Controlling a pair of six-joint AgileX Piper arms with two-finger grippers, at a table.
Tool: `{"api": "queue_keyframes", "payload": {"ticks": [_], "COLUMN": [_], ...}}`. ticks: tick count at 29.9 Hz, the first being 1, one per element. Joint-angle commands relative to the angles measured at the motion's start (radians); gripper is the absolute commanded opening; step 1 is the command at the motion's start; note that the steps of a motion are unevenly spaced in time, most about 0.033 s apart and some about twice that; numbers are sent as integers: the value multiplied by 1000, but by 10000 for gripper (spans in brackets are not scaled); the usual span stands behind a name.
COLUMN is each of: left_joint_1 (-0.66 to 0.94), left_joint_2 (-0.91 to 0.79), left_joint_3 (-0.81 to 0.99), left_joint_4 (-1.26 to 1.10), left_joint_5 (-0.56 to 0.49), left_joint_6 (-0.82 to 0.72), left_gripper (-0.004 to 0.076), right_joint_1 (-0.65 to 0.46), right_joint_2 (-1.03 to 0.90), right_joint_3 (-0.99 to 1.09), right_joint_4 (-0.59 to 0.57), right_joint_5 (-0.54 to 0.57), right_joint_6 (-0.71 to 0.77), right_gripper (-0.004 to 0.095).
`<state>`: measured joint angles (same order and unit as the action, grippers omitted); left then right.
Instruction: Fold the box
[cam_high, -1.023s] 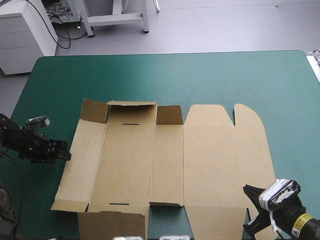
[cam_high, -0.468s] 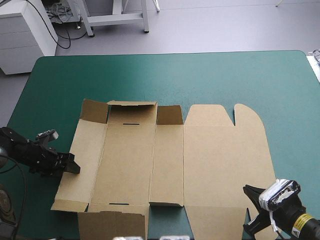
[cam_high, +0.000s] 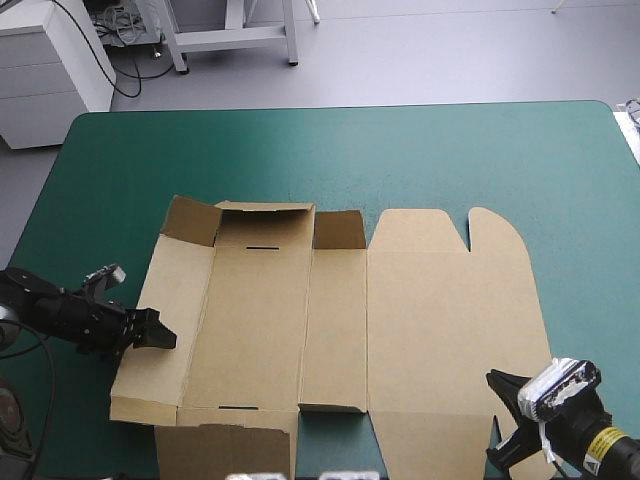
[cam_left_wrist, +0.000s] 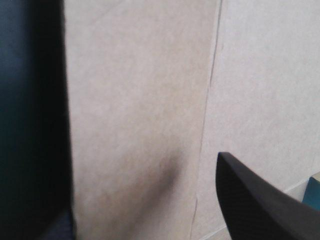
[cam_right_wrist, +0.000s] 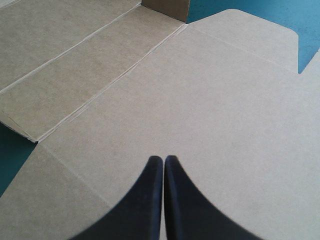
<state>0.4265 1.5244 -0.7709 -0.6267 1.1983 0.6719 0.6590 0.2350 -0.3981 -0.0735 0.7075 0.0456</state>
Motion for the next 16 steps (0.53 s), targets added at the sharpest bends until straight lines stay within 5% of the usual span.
{"api": "queue_keyframes", "payload": {"ticks": [1,11,16], "left_joint_1": [-62,-153,-153], "left_joint_2": [-7,-7,-7], "left_joint_3": [14,14,12], "left_joint_4": [-34,5,13], "left_joint_5": [100,100,100], "left_joint_6": [2,-49,-77], "left_gripper": [455,421,83], "right_joint_1": [-1,-1,-1], "right_joint_2": [10,10,10], "right_joint_3": [-23,-23,-23], "right_joint_4": [-8,-10,-10], "right_joint_5": [-74,-74,-74], "right_joint_6": [-5,-5,-5], "right_gripper": [-12,-12,-12]}}
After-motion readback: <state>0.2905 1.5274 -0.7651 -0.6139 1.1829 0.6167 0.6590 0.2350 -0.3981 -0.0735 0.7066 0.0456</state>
